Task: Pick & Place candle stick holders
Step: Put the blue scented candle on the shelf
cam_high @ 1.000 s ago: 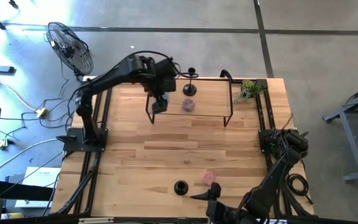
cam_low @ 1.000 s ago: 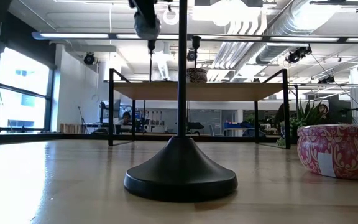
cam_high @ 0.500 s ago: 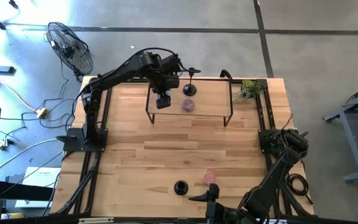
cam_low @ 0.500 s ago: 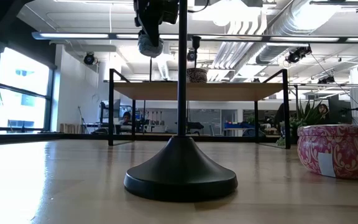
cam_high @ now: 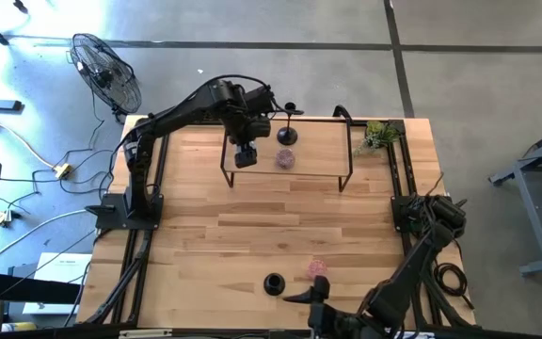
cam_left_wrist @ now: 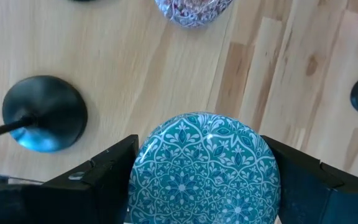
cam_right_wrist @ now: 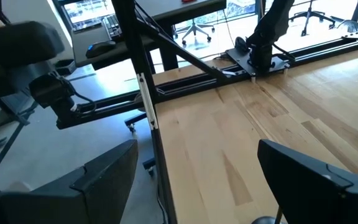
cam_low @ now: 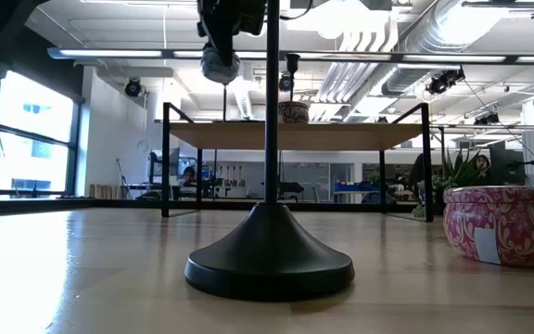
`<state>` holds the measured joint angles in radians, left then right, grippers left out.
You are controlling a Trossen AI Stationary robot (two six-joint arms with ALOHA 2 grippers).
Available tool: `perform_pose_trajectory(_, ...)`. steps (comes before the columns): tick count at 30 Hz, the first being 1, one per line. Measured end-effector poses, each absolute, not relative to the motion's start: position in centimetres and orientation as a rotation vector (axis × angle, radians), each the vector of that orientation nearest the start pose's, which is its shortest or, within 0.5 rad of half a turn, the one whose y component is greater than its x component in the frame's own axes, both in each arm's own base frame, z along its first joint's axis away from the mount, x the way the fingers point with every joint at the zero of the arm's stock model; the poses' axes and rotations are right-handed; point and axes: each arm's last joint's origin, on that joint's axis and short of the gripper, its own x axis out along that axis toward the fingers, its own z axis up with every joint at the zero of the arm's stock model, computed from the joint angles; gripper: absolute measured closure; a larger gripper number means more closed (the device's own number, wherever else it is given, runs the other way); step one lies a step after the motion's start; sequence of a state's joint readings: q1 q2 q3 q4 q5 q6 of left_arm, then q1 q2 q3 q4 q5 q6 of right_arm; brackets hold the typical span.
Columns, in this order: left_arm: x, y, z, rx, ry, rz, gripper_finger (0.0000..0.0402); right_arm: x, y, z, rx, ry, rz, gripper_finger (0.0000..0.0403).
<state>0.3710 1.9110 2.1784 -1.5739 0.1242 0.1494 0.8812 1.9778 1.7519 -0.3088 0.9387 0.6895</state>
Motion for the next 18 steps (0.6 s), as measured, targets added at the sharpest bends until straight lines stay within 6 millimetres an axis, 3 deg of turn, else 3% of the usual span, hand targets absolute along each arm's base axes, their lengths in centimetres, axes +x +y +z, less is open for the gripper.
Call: perform_pose_trajectory(18,34.0,9.4,38.3,-0.143,1.284,0.088,0.0113,31.6,32.4,30.5,0.242,0.345,-0.097,0.0075)
